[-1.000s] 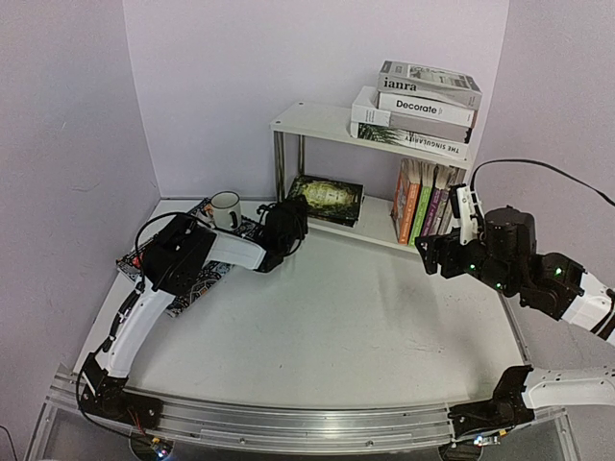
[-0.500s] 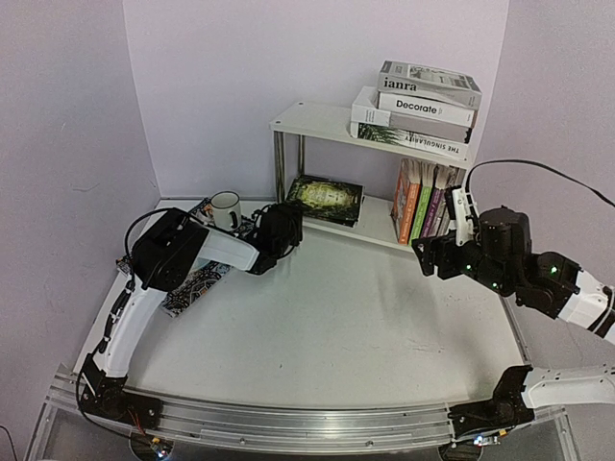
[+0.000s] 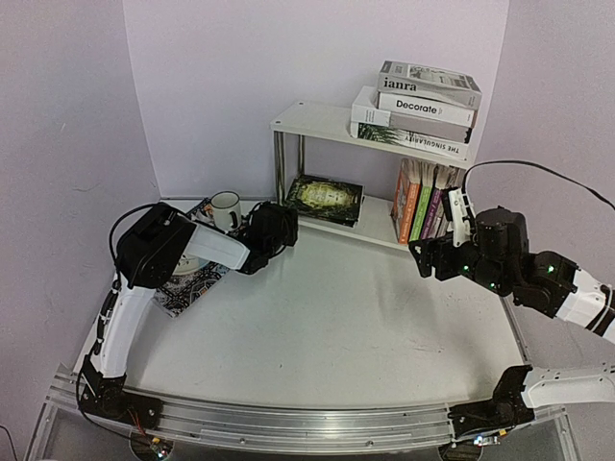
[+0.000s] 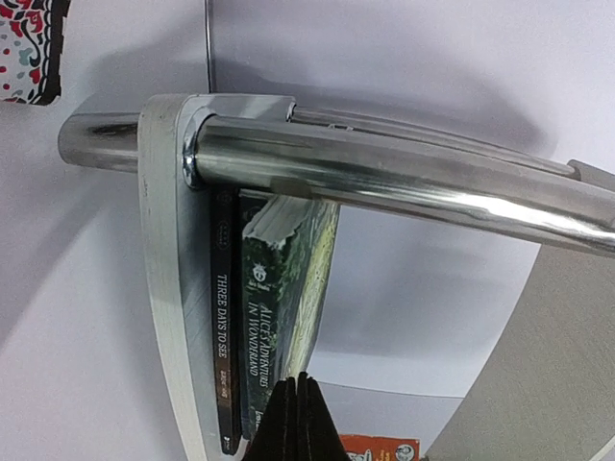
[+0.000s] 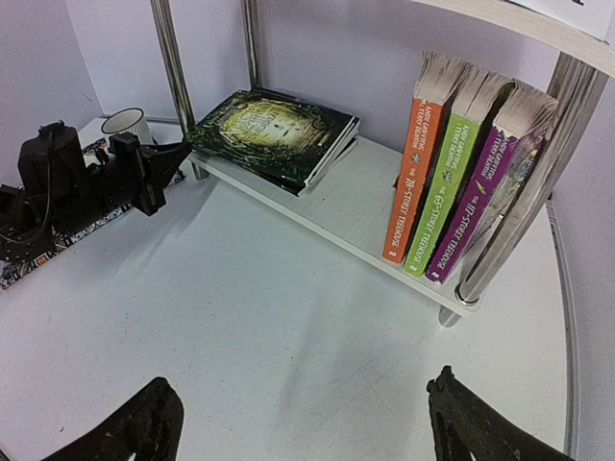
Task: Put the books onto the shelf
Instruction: Place the book in the book pile on the shelf, then adjust the book in the book pile on the shelf.
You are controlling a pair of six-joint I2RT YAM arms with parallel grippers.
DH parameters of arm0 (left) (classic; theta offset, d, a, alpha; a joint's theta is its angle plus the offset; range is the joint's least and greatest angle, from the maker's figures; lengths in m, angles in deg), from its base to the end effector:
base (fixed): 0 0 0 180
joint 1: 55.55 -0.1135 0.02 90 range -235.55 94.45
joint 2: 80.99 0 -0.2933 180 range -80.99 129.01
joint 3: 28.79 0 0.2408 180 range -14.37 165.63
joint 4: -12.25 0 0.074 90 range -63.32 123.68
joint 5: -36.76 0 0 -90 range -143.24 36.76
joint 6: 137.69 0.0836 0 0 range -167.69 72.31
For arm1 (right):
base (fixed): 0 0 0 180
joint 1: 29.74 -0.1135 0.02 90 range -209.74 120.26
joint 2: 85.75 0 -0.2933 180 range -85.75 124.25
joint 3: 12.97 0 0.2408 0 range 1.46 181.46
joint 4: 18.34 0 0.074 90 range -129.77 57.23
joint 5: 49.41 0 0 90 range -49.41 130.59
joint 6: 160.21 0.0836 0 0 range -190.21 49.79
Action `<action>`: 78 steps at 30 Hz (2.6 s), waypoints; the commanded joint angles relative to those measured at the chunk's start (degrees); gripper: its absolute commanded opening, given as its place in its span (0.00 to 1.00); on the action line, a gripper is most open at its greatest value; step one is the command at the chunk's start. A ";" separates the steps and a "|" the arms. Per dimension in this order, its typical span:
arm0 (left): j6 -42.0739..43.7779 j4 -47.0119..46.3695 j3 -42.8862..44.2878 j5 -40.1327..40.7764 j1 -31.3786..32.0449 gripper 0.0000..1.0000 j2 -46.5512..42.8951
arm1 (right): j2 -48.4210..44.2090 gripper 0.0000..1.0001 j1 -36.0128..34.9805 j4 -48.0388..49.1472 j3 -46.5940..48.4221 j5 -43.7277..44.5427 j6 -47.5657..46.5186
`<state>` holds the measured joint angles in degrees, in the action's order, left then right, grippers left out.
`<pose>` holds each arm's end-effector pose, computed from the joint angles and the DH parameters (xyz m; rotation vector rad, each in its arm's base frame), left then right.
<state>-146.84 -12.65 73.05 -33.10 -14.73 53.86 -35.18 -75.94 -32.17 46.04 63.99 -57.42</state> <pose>0.4575 -0.3572 0.1687 -1.2009 1.5413 -1.4569 0.1776 0.1372 0.3612 -0.1761 1.6666 0.4411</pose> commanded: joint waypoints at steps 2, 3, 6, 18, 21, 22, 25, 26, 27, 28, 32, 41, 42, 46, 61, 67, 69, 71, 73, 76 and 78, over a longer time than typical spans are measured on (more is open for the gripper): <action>-1.88 -1.55 0.42 -1.44 -0.11 0.00 -1.48 | -0.36 0.89 0.01 0.71 0.25 1.20 0.36; -2.04 -1.59 0.88 -1.55 -0.09 0.00 -1.16 | -0.31 0.89 0.00 0.67 0.25 1.23 0.28; -2.56 -1.66 2.25 -2.22 -0.31 0.00 0.33 | -0.22 0.89 -0.01 0.72 0.24 1.45 0.14; -3.90 -2.01 5.73 -2.98 -0.39 0.00 3.82 | -0.36 0.89 0.02 0.71 0.27 2.20 -0.35; -4.40 -2.10 7.06 -3.33 -0.47 0.00 5.02 | -0.36 0.89 -0.01 0.70 0.36 2.45 -0.48; -4.40 -2.14 7.42 -3.39 -0.48 0.00 5.34 | -0.39 0.89 -0.02 0.70 0.29 2.50 -0.49; -4.38 -2.24 7.99 -3.36 -0.54 0.00 5.93 | -0.45 0.89 -0.03 0.70 0.25 2.64 -0.51; -4.38 -2.23 8.15 -3.35 -0.57 0.00 6.04 | -0.43 0.89 -0.02 0.68 0.25 2.71 -0.54; -4.34 -2.17 8.36 -3.35 -0.63 0.00 6.11 | -0.39 0.89 -0.01 0.71 0.25 2.78 -0.57; -4.22 -2.21 8.58 -3.39 -0.74 0.00 6.28 | -0.38 0.89 0.00 0.71 0.24 2.85 -0.61; -4.12 -2.22 9.70 -3.78 -1.07 0.00 7.15 | 0.11 0.89 0.00 0.77 0.49 2.96 -0.67; -4.36 -2.23 13.14 -4.46 -1.61 0.00 9.82 | 0.30 0.89 0.05 0.70 1.03 3.51 -0.84; -4.11 -2.23 13.42 -4.42 -1.62 0.00 9.87 | 0.32 0.89 0.04 0.76 1.10 3.56 -0.86; -3.78 -2.24 14.90 -4.47 -1.69 0.00 10.34 | 0.57 0.89 0.02 0.79 1.11 3.88 -1.00; -4.03 -2.22 17.89 -4.23 -1.70 0.00 12.53 | 1.21 0.89 0.00 0.77 1.18 4.18 -1.22; -2.52 -2.24 13.96 -4.48 -1.71 0.00 8.85 | 1.37 0.89 0.02 0.76 1.34 3.43 -0.95; -1.05 -2.22 11.03 -4.90 -1.76 0.00 6.08 | 1.42 0.90 -0.03 0.64 1.52 2.76 -0.63; 0.27 -2.28 7.13 -5.39 -1.71 0.00 3.36 | 1.50 0.90 0.03 0.56 1.51 2.19 -0.36; 1.30 -2.38 3.33 -6.09 -1.70 0.00 0.23 | 1.74 0.90 -0.01 0.47 1.40 1.56 0.00; 3.62 -2.56 -2.38 -7.72 -1.71 0.01 -4.66 | 2.75 0.89 -0.01 0.44 1.24 -0.18 0.56; 6.06 -2.62 -6.00 -9.37 -1.74 0.02 -7.96 | 4.64 0.88 -0.01 0.42 1.53 -2.10 0.91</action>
<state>-146.26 -12.53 72.05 -39.26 -16.24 56.17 -33.07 -75.94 -32.13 46.06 64.81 -57.68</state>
